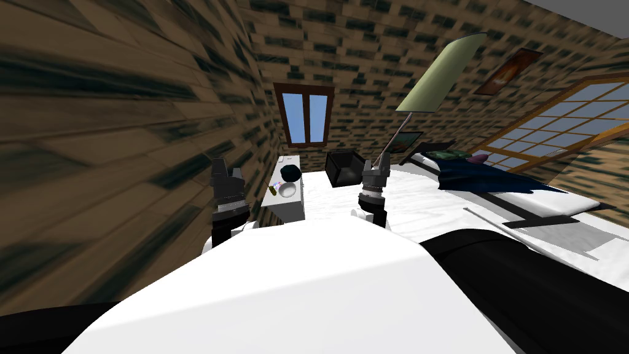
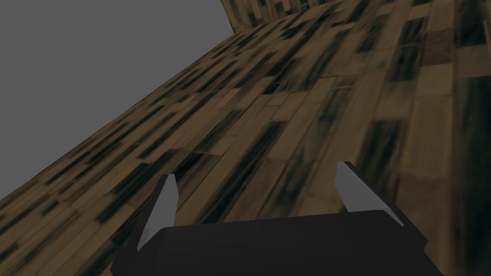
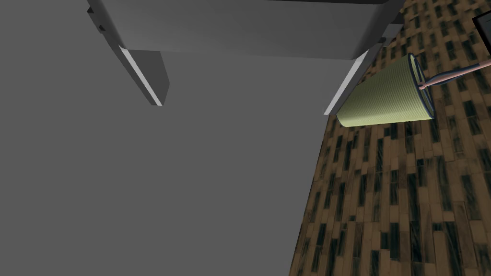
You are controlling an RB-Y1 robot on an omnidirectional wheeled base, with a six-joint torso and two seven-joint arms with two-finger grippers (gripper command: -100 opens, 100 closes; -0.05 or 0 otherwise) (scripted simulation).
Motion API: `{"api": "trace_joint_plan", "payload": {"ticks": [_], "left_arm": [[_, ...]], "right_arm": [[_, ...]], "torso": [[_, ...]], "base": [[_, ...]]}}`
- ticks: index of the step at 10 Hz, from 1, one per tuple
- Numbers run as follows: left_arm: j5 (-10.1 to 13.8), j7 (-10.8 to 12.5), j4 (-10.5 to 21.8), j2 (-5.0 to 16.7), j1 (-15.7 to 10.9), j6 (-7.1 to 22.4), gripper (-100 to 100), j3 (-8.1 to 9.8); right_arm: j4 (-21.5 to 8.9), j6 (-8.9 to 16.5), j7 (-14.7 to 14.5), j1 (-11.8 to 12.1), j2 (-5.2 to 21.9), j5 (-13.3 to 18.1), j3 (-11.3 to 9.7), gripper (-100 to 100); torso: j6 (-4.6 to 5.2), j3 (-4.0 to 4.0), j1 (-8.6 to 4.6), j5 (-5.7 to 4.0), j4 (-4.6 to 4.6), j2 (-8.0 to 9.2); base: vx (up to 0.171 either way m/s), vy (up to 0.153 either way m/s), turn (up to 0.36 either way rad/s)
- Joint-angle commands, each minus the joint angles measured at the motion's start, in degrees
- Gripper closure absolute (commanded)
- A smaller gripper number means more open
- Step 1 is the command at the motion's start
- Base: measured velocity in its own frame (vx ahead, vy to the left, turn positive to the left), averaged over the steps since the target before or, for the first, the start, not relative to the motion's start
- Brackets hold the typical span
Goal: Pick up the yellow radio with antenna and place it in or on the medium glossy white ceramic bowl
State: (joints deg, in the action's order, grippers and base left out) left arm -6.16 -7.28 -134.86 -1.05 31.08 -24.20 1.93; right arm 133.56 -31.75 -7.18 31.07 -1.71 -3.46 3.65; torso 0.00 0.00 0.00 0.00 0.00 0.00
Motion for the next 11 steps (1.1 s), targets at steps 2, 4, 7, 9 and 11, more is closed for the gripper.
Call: {"api": "trace_joint_plan", "payload": {"ticks": [2, 4, 7, 9, 11], "left_arm": [[-0.7, -0.2, 1.1, 3.4, -0.4, 1.3, -100, -0.76], [-1.3, -0.3, 2.3, 5.8, -0.7, 2.6, -100, -1.47], [-2.6, -0.7, 4.8, 9.4, -1.4, 5.4, -100, -2.76], [-3.5, -0.9, 6.8, 11.7, -2.0, 7.7, -100, -3.64], [-4.4, -1.2, 9.0, 13.9, -2.7, 10.2, -100, -4.45]], "right_arm": [[0.0, 0.0, 0.0, 0.0, 0.0, 0.0, 0.0, 0], [0.0, 0.0, 0.0, 0.0, 0.0, 0.0, 0.0, 0], [0.0, 0.0, 0.0, 0.0, 0.0, 0.0, 0.0, 0], [0.0, 0.0, 0.0, 0.0, 0.0, 0.0, 0.0, 0], [0.0, 0.0, 0.0, 0.0, 0.0, 0.0, 0.0, 0]], "torso": [[0.00, 0.00, -0.02, 0.00, 0.00, 0.01], [0.00, 0.01, -0.10, -0.02, 0.00, 0.02], [0.00, 0.03, -0.13, -0.03, 0.01, 0.05], [0.00, 0.03, -0.15, -0.03, 0.01, 0.05], [0.00, 0.02, -0.18, -0.04, 0.01, 0.03]], "base": [[-0.006, -0.018, 0.034], [-0.008, -0.033, 0.036], [-0.015, -0.035, 0.037], [-0.014, -0.046, 0.032], [-0.011, -0.051, 0.025]]}}
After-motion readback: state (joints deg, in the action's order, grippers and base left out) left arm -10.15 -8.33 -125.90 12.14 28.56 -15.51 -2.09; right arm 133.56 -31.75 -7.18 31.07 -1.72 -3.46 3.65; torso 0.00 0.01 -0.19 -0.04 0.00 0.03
